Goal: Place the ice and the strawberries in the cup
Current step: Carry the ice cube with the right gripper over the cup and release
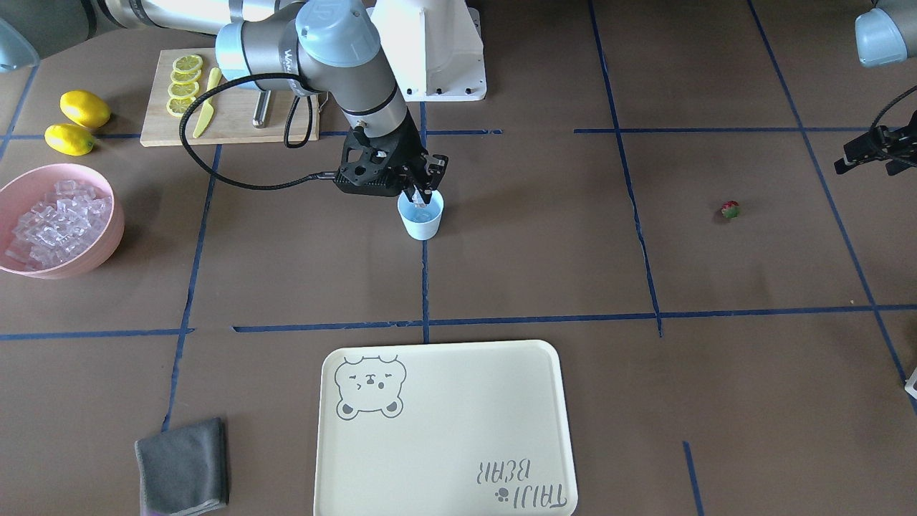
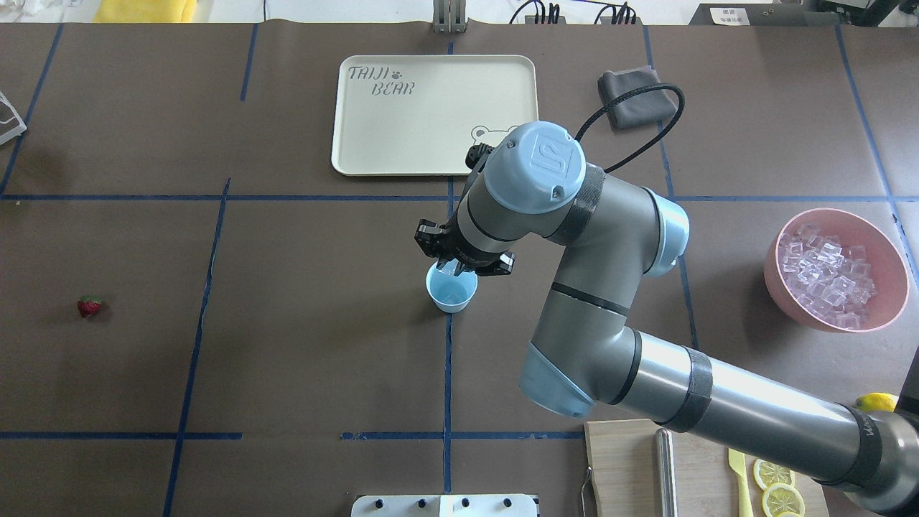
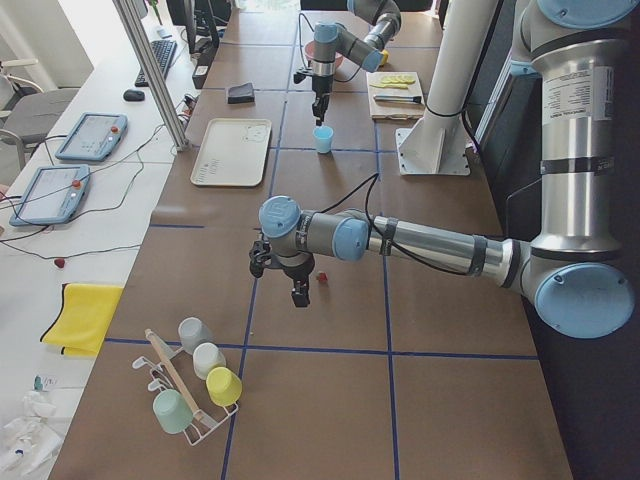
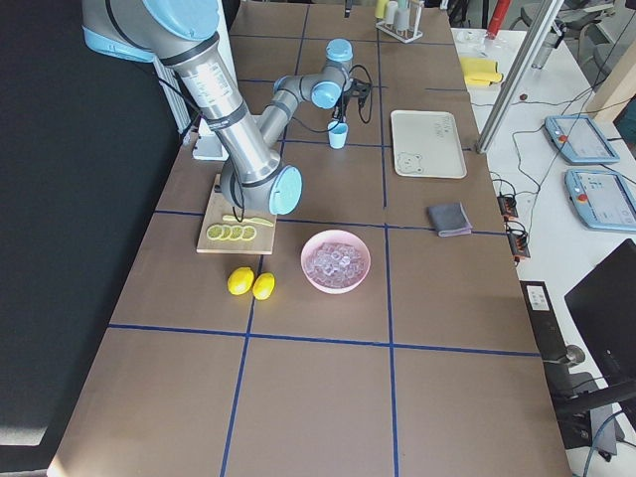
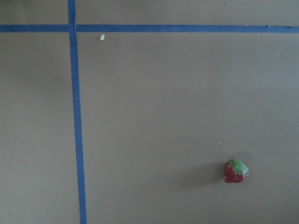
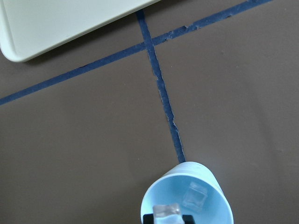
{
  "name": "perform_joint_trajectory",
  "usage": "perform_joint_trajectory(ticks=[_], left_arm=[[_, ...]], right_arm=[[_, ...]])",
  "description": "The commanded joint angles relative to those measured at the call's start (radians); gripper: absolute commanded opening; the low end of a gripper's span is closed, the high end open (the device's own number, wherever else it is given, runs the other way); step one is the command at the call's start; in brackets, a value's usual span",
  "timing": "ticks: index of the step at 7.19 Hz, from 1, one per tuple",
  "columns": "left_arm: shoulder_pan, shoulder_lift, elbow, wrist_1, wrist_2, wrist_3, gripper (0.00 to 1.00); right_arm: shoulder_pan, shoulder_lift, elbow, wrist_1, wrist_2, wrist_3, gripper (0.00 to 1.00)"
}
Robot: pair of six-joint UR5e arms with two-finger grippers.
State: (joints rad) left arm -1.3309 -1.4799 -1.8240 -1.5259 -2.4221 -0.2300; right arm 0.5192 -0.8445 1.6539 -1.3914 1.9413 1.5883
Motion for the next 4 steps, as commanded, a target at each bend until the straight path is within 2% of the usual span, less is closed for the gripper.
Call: perform_joint_trajectory(ticks=[1, 2, 3, 4], left_arm=[[-0.001, 0.001, -0.004, 0.001, 0.000, 0.000, 1.00], [-0.001, 0.001, -0.003, 0.001, 0.000, 0.000, 1.00], [-0.001, 0.001, -0.001, 0.001, 0.002, 0.000, 1.00], [-0.001, 0.001, -0.001, 0.001, 0.002, 0.000, 1.00]], right_arm=[[-0.010, -0.010, -0.020, 0.026, -0.002, 0.016, 0.22], [-0.010, -0.013, -0.019, 0.026, -0.001, 0.013, 0.29], [-0.011, -0.014, -0.019, 0.026, -0.002, 0.006, 0.88], [-0.011, -0.014, -0.019, 0.026, -0.002, 0.004, 0.89]])
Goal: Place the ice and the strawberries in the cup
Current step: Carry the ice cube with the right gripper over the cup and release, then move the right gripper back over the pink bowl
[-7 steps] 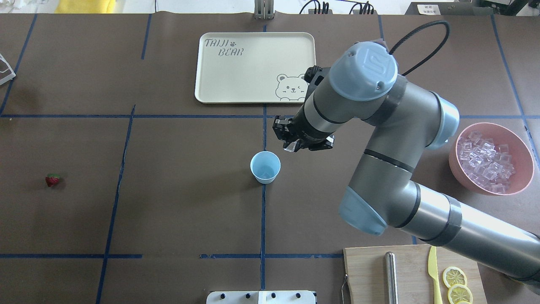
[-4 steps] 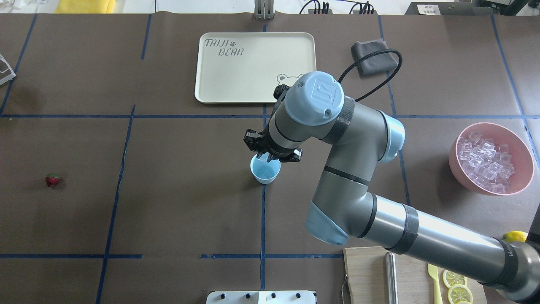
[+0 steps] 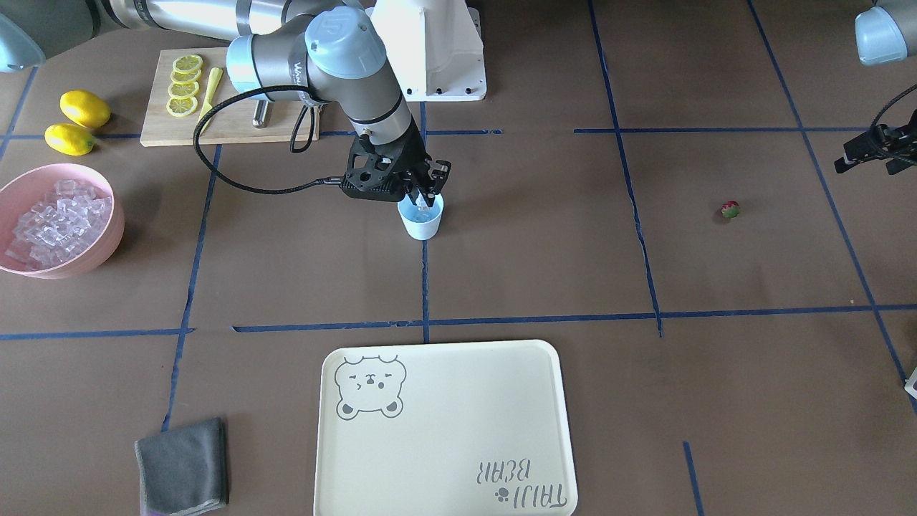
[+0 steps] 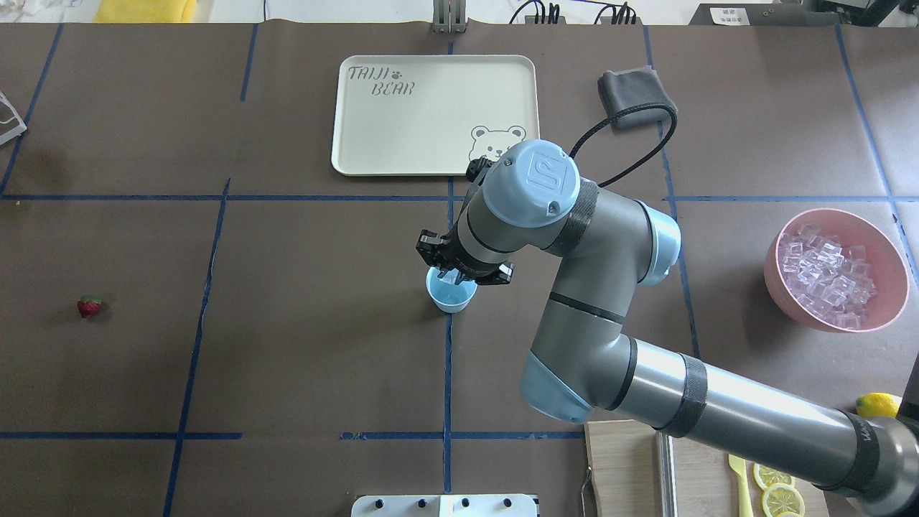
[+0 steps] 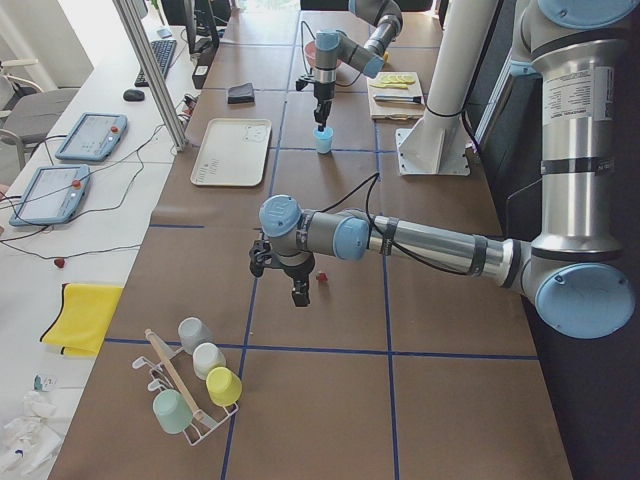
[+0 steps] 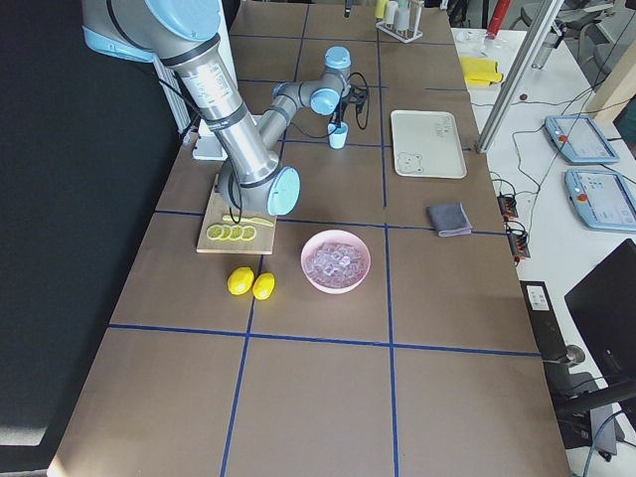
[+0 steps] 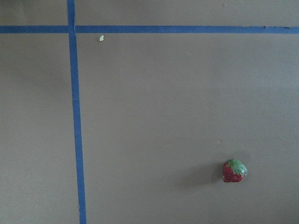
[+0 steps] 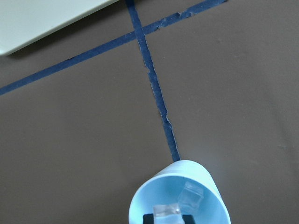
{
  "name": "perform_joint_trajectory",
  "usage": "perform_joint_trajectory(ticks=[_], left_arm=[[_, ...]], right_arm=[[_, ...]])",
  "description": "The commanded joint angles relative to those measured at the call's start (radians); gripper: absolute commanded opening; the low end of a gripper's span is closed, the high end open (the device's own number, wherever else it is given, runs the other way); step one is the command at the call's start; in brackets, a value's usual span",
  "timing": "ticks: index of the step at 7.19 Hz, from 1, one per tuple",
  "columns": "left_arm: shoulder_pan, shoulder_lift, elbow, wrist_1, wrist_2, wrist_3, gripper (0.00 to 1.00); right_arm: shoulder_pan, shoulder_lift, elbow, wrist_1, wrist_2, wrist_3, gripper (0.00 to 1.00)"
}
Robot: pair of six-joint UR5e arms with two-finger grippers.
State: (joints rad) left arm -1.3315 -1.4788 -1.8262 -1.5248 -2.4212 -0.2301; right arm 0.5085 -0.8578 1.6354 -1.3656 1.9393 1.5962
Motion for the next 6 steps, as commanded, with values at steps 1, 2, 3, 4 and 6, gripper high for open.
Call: perform_joint_trajectory(ticks=[1, 2, 3, 4, 6], left_arm=[[0.000, 0.000, 0.001, 0.000, 0.001, -0.002, 1.00], [0.000, 0.000, -0.001, 0.000, 0.001, -0.002, 1.00], [0.000, 0.000, -0.001, 0.000, 0.001, -0.002, 1.00], [0.000, 0.000, -0.001, 0.000, 0.001, -0.002, 1.00], [0.000, 0.000, -0.004, 0.000, -0.004, -0.005, 1.00]], right_arm=[[0.004, -0.003, 0.015, -0.001, 0.007, -0.005, 0.89], [0.045, -0.047, 0.090, -0.009, 0.038, -0.005, 0.90], [0.120, -0.146, 0.186, -0.009, 0.120, -0.008, 0.91], [0.212, -0.226, 0.223, -0.009, 0.201, -0.059, 0.93], [0.338, -0.367, 0.250, -0.010, 0.228, -0.209, 0.97]])
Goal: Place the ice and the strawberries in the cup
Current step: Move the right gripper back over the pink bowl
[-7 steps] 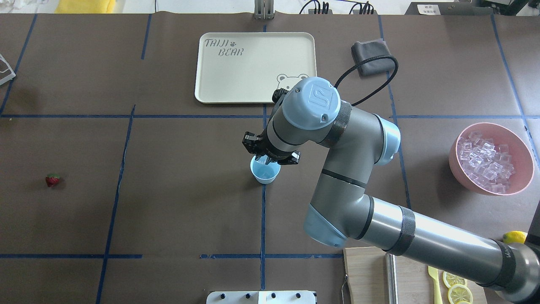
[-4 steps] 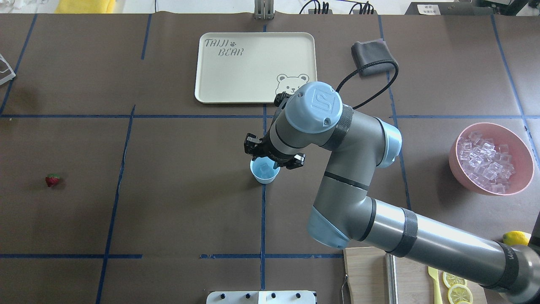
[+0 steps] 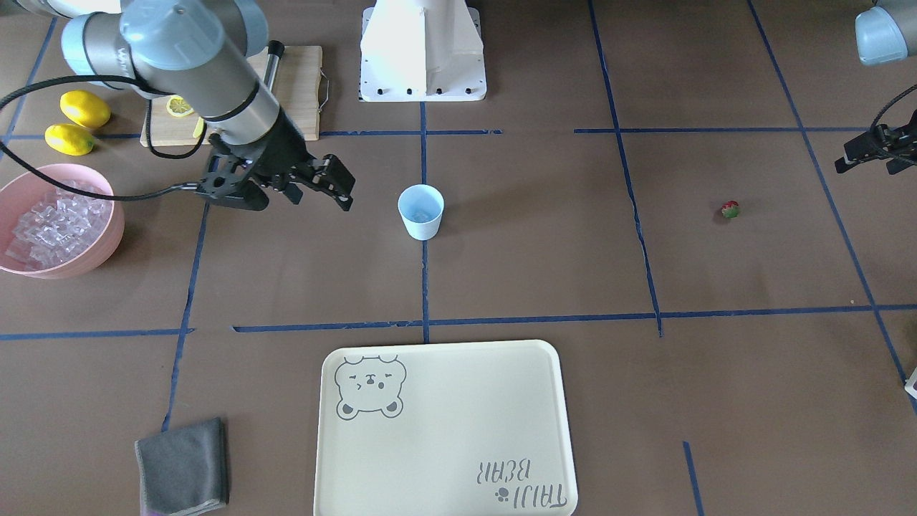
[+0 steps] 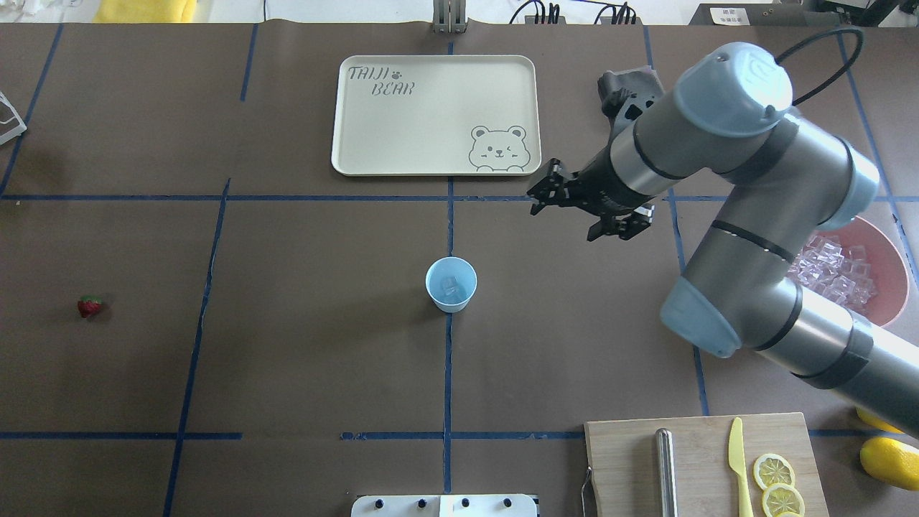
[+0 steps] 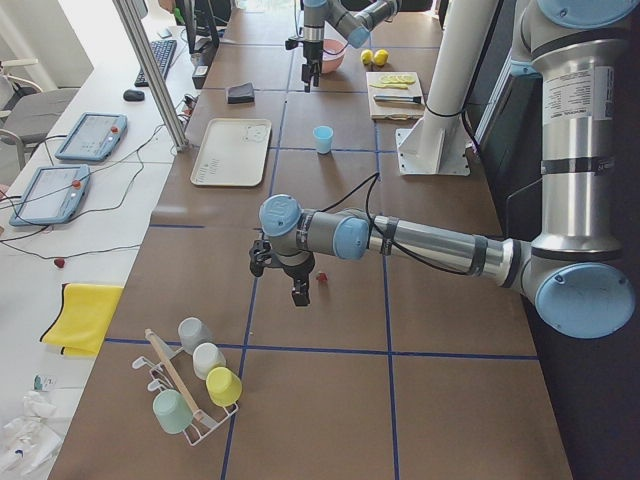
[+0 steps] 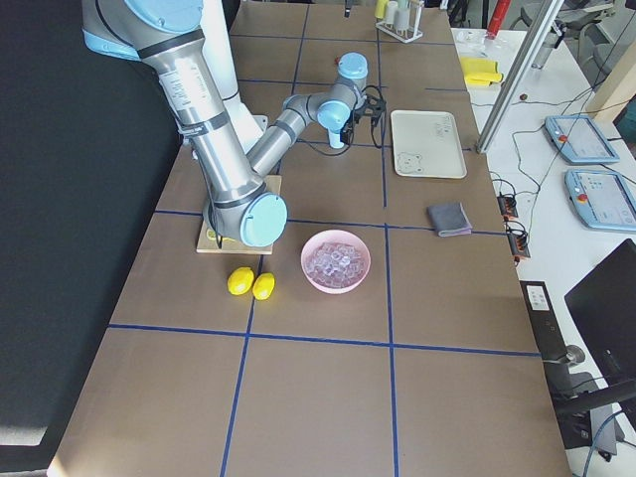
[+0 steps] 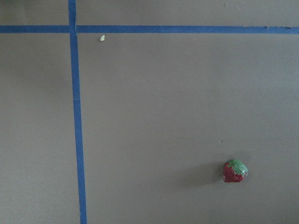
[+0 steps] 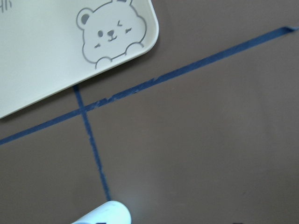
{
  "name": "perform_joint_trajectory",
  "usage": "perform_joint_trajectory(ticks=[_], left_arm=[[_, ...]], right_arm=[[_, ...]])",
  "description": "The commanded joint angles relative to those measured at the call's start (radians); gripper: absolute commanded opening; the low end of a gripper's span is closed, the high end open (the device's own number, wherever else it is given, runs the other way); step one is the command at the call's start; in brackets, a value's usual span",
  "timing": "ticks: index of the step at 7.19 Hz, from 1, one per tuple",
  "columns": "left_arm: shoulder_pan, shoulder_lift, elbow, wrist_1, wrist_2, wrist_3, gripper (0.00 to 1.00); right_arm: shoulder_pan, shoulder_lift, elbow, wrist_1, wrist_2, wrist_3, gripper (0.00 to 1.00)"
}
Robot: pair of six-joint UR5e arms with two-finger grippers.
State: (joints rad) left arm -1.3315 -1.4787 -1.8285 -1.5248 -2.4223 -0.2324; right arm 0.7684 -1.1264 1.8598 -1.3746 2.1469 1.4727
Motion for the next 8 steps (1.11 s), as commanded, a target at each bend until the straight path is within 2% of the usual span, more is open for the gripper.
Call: perform_joint_trajectory(ticks=[1, 3, 5, 6, 8], left_arm=[[0.000, 0.000, -0.006, 0.000, -0.001, -0.007, 1.00], [0.000, 0.000, -0.005, 0.000, -0.001, -0.008, 1.00], [0.002, 0.000, -0.006, 0.000, -0.001, -0.008, 1.00], [0.000, 0.000, -0.008, 0.000, -0.001, -0.008, 1.00], [0.000, 0.000, -0.008, 0.000, -0.001, -0.008, 1.00]], right_arm=[[0.133, -0.169, 0.039, -0.003, 0.010, -0.124, 0.98], [0.219, -0.316, 0.053, -0.006, 0.022, -0.458, 1.00], [0.242, -0.415, 0.042, 0.002, 0.001, -0.726, 1.00], [0.250, -0.458, 0.039, 0.006, -0.030, -0.800, 1.00], [0.262, -0.480, 0.021, -0.003, -0.032, -0.909, 0.95]])
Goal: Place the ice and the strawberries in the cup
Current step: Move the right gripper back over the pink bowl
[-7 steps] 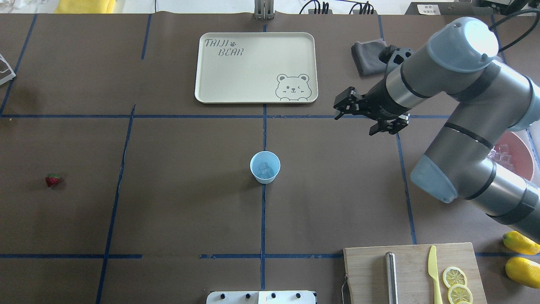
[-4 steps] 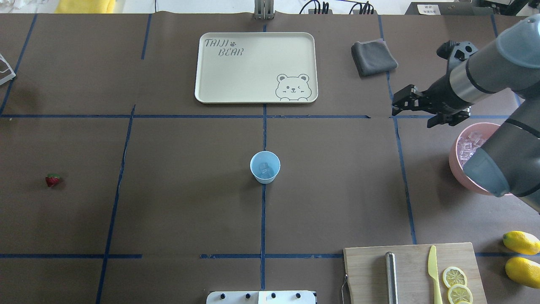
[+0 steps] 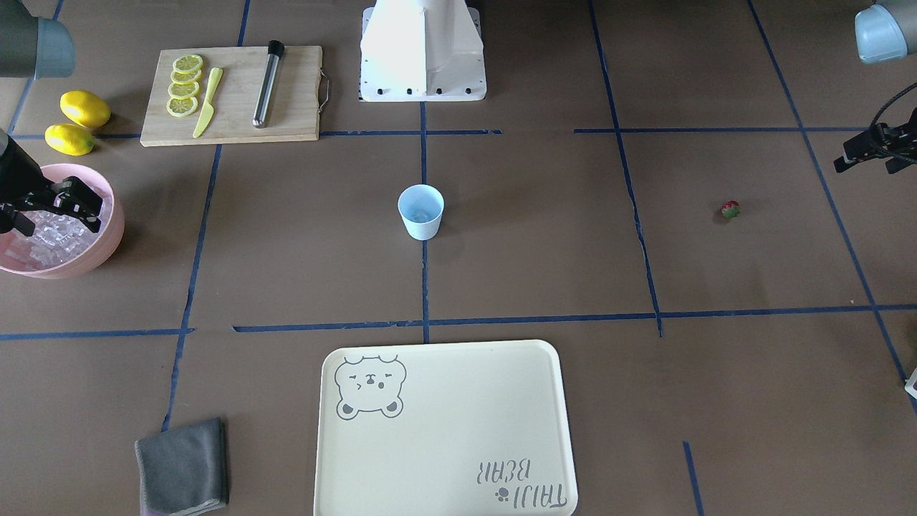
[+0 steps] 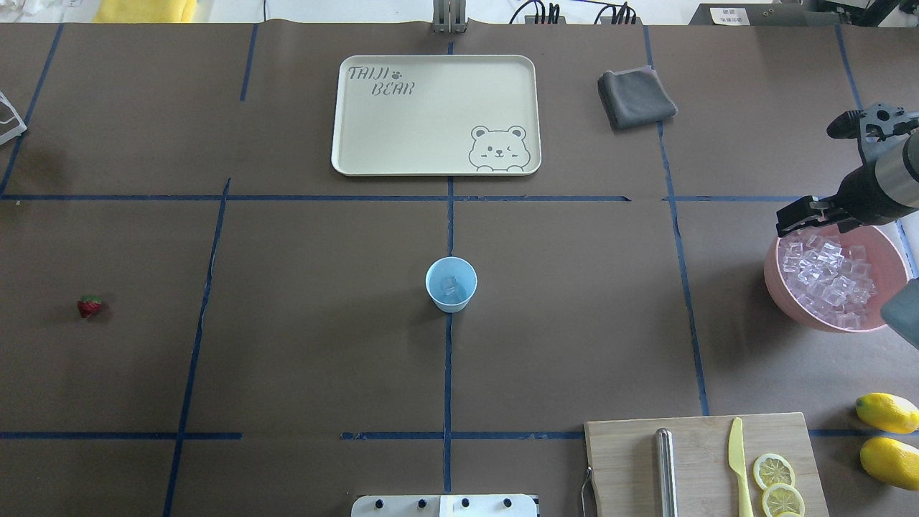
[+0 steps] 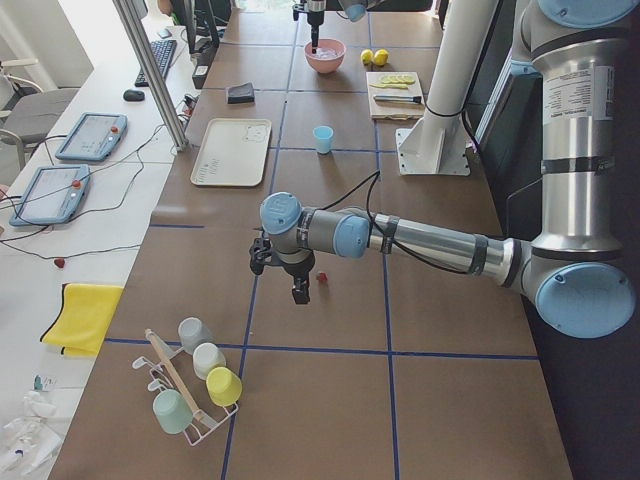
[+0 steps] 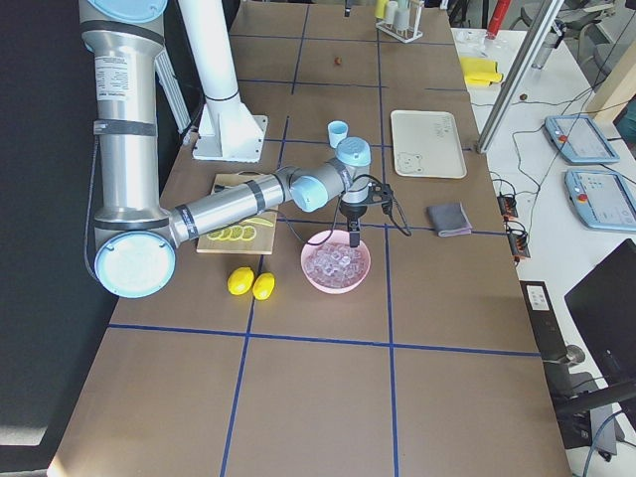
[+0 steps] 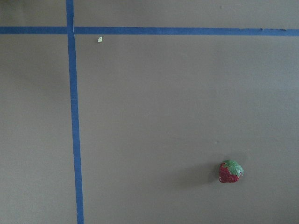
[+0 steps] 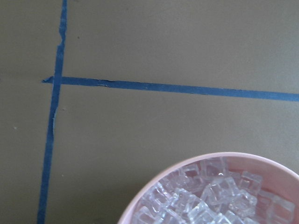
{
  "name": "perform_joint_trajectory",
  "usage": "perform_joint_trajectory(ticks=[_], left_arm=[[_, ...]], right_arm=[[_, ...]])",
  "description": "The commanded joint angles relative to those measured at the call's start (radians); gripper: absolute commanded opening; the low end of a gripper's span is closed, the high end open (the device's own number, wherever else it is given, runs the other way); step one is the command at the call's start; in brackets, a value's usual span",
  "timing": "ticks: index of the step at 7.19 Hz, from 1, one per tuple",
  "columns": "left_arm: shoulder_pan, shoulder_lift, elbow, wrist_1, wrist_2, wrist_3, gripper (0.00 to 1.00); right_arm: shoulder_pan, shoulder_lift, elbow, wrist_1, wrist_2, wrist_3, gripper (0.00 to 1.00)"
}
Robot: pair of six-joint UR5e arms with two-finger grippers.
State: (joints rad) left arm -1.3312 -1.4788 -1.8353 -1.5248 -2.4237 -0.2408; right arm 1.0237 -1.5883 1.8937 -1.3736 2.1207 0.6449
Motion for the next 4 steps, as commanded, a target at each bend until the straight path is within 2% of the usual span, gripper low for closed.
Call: perform_joint_trajectory(ticks=[1, 4], left_arm=[[0.000, 0.000, 0.001, 0.000, 0.000, 0.000, 1.00], [0.000, 0.000, -0.002, 0.000, 0.000, 0.000, 1.00]], right_arm=[[0.013, -0.016, -0.051, -0.001, -0.005, -0.087, 0.92], [0.015, -0.009, -0.123, 0.001, -0.001, -0.045, 0.87]])
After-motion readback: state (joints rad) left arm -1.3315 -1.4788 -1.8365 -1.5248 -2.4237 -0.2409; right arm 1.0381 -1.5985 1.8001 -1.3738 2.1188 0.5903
